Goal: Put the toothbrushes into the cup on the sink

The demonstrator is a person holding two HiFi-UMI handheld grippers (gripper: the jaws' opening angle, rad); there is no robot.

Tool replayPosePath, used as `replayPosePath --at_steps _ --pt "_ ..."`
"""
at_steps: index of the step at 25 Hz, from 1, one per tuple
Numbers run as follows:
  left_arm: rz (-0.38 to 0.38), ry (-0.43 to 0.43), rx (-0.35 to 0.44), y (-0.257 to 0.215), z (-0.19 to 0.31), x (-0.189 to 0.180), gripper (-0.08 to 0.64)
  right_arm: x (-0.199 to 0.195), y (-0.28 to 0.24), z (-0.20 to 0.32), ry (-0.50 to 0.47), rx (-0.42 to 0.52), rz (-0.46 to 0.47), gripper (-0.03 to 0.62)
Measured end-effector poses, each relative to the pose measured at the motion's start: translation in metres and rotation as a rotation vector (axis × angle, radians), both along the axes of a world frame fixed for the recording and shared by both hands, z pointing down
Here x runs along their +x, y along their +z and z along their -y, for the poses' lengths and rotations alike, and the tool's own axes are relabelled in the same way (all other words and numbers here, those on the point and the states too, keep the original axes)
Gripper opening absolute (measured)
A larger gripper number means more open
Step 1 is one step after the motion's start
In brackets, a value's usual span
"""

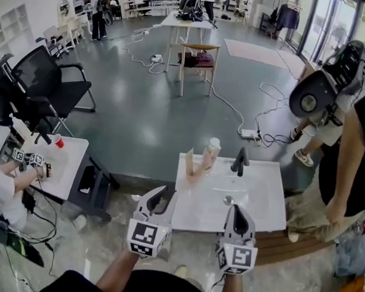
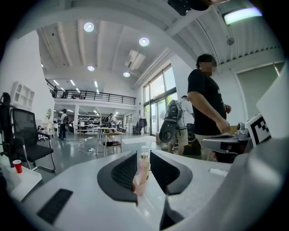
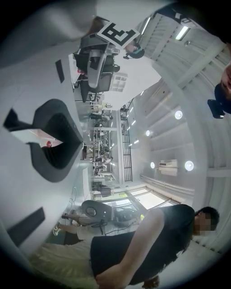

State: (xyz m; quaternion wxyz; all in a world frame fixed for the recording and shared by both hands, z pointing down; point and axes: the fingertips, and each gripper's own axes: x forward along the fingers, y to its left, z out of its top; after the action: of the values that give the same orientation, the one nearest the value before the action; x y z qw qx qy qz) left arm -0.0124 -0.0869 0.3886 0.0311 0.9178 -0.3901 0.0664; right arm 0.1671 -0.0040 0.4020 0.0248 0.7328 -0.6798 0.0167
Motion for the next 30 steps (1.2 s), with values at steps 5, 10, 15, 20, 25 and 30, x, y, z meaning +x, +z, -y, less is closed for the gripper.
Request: replayPosePath --at_steps 5,10,15,20,25,30 --pt "0.005 -0.016 0.004 -0.006 -0.026 -0.011 0.072 -0.010 -0.014 -0.015 -0.026 0.017 -0.009 -0.002" --pt "0.011 -0.026 0.011 -0.004 -0.049 -0.020 0.057 -0.021 -0.012 -0.029 -0.052 0.022 -0.009 -0.002" --pt "0.015 -0.037 0.011 -0.005 -0.069 -0.027 0.044 -0.029 -0.014 -0.042 -0.072 0.031 -0.007 -0.002" --pt "0.019 -0.044 0.011 -0.005 -0.081 -0.033 0.020 -0.035 -0.015 -0.051 -0.082 0.032 -0.005 -0.002" --pt "0.017 -0.049 0.015 -0.008 -0.087 -0.031 0.008 -0.033 -0.014 -0.057 -0.083 0.034 -0.003 -0.002" --pt "0.017 -0.046 0.015 -0.010 -0.089 -0.029 0.006 -0.030 -0.017 -0.059 -0.078 0.028 -0.004 -0.003"
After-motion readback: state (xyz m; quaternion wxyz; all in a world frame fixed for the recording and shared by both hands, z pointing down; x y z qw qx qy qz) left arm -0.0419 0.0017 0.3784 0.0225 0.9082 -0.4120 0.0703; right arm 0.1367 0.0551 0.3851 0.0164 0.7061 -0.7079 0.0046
